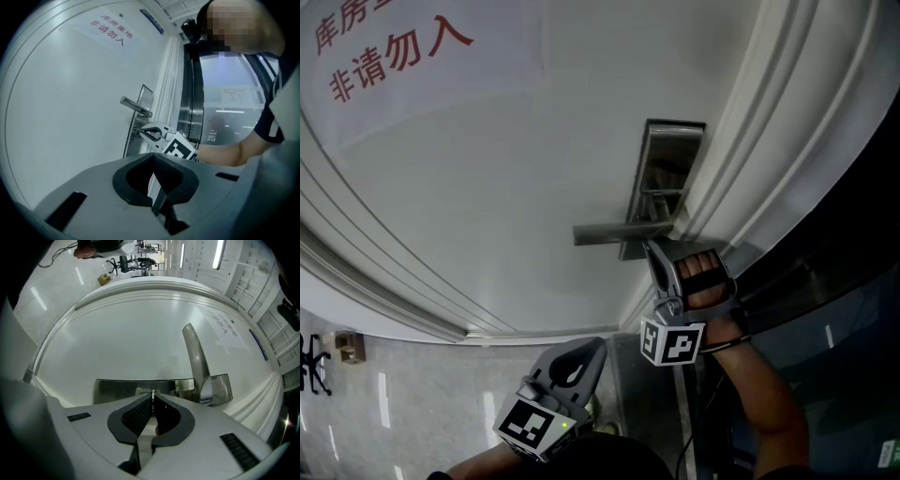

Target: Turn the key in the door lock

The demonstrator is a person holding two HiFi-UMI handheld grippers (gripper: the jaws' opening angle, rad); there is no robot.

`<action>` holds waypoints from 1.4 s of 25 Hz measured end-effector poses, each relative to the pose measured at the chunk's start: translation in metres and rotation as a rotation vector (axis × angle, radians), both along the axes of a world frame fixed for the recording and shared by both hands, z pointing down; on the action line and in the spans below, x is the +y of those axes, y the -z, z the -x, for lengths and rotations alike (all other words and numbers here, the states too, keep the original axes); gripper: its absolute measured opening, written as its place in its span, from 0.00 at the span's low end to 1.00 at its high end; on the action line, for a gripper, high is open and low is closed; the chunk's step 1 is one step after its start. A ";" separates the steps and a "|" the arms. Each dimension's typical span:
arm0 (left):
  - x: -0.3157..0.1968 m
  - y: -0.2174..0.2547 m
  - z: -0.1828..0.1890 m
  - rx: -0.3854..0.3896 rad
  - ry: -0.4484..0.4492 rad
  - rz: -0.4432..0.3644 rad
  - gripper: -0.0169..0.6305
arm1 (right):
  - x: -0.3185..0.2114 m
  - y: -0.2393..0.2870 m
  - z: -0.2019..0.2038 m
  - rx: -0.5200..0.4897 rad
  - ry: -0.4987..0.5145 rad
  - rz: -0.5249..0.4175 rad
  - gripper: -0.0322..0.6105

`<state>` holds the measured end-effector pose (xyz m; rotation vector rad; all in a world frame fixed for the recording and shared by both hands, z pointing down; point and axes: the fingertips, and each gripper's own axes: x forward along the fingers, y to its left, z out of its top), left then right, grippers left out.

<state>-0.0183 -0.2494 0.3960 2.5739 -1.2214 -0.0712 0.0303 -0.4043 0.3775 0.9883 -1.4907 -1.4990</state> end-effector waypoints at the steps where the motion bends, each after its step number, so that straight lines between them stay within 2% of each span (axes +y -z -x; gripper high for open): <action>1: 0.000 0.000 0.000 0.000 -0.001 0.000 0.03 | 0.000 0.000 0.000 0.003 0.001 -0.001 0.08; 5: 0.002 0.001 -0.005 0.002 -0.007 -0.005 0.04 | -0.002 -0.001 0.001 0.013 0.001 -0.003 0.08; 16: 0.013 0.010 -0.011 0.002 -0.001 -0.033 0.03 | 0.012 -0.007 -0.003 -0.041 0.011 0.055 0.09; 20: 0.019 0.013 -0.016 0.004 -0.005 -0.044 0.03 | 0.030 -0.003 -0.007 -0.096 0.022 0.073 0.09; 24: 0.022 0.019 -0.023 -0.007 -0.009 -0.072 0.04 | 0.050 0.010 -0.014 -0.249 0.022 0.121 0.09; 32: 0.027 0.044 -0.032 -0.007 0.008 -0.144 0.03 | 0.090 0.025 -0.040 -0.709 -0.020 0.337 0.07; 35: 0.032 0.049 -0.035 -0.004 0.007 -0.153 0.04 | 0.103 0.028 -0.046 -0.823 -0.022 0.389 0.07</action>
